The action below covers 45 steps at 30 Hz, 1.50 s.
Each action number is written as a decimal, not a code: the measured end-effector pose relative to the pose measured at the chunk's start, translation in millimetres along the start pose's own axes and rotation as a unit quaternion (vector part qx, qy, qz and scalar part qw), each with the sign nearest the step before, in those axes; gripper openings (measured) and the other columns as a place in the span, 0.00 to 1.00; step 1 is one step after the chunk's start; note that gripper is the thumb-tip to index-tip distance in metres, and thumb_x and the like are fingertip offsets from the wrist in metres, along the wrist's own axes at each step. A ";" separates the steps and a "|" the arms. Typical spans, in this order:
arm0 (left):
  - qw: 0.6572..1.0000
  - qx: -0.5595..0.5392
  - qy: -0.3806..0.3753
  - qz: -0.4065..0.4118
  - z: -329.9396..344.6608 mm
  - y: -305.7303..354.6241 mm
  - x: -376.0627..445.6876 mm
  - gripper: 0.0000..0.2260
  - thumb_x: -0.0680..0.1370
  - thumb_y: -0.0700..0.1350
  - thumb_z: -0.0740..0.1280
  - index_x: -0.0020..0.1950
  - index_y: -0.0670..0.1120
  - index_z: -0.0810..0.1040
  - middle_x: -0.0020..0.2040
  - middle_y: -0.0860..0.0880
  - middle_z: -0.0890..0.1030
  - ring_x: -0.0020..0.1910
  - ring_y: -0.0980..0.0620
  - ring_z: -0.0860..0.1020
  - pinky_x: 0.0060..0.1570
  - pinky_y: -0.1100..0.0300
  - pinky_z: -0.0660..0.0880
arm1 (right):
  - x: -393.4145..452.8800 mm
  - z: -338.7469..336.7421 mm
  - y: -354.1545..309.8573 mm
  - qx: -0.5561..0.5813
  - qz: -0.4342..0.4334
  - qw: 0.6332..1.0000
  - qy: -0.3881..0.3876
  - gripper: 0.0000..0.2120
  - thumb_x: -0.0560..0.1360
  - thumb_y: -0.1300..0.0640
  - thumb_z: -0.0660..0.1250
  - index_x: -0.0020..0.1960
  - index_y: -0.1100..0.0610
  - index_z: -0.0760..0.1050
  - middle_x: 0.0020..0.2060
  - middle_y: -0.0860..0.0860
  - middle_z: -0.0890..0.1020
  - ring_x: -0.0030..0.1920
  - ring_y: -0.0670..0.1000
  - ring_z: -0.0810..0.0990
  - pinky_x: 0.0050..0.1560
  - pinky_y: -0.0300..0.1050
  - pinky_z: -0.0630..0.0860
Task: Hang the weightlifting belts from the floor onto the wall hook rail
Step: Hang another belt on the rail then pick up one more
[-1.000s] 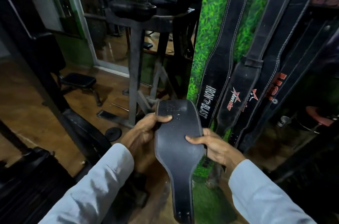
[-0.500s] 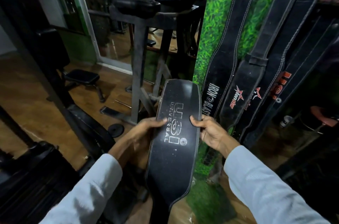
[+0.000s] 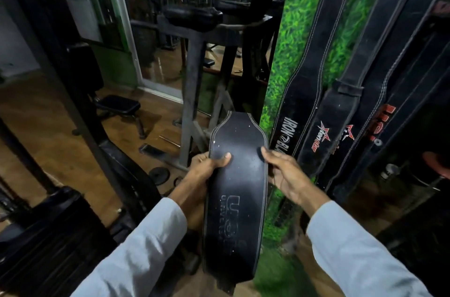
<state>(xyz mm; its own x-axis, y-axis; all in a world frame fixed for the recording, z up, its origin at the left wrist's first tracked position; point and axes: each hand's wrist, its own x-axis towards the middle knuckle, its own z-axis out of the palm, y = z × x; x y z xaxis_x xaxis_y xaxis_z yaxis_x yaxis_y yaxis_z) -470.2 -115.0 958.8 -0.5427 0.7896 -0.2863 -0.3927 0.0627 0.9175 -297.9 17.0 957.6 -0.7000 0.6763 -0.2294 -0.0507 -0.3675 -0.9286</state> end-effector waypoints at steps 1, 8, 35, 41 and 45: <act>1.000 0.010 0.002 0.010 -3.9 -7.0 -0.2 0.05 0.75 0.35 0.75 0.49 0.36 0.84 0.38 0.42 0.86 0.34 0.48 0.84 0.30 0.59 0.82 | 5.2 5.2 -11.5 -0.014 -0.009 1.000 0.014 0.19 0.74 0.56 0.75 0.62 0.63 0.80 0.55 0.57 0.87 0.51 0.53 0.85 0.49 0.48 0.84; 0.993 0.020 -0.115 -0.020 -20.9 11.4 -9.4 0.18 0.76 0.51 0.74 0.59 0.39 0.84 0.56 0.38 0.86 0.53 0.43 0.86 0.53 0.52 0.82 | -2.6 27.1 11.9 -0.161 -0.028 0.979 0.118 0.06 0.75 0.66 0.74 0.45 0.56 0.86 0.42 0.54 0.89 0.43 0.52 0.82 0.45 0.46 0.72; 0.998 0.026 -0.033 -0.050 7.6 32.5 10.9 0.20 0.80 0.53 0.71 0.31 0.47 0.75 0.26 0.52 0.73 0.23 0.54 0.73 0.29 0.64 0.72 | 1.0 59.8 -16.2 -0.091 0.008 0.982 0.167 0.09 0.70 0.62 0.80 0.48 0.63 0.83 0.31 0.51 0.81 0.26 0.43 0.72 0.24 0.37 0.66; 0.996 0.015 -0.040 -0.076 17.0 67.6 31.3 0.12 0.84 0.46 0.65 0.59 0.37 0.79 0.38 0.41 0.85 0.31 0.47 0.85 0.30 0.57 0.82 | -14.2 60.4 -13.4 -0.119 -0.050 0.991 0.041 0.05 0.74 0.63 0.76 0.44 0.62 0.81 0.29 0.49 0.77 0.27 0.43 0.71 0.27 0.36 0.63; 0.996 -0.008 -0.043 -0.081 20.7 78.5 41.5 0.13 0.86 0.43 0.58 0.59 0.36 0.78 0.39 0.38 0.86 0.35 0.44 0.86 0.37 0.53 0.84 | -22.9 55.3 -2.5 -0.177 -0.052 0.983 -0.015 0.07 0.74 0.64 0.76 0.41 0.57 0.79 0.30 0.48 0.81 0.29 0.44 0.74 0.29 0.37 0.67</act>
<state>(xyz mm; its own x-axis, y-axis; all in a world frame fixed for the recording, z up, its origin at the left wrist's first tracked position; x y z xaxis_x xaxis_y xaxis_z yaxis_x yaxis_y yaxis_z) -508.2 -64.7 1024.7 -0.4057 0.8194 -0.4049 -0.4818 0.1847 0.8566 -321.1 -32.8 981.4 -0.7250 0.6775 -0.1241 0.1241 -0.0487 -0.9911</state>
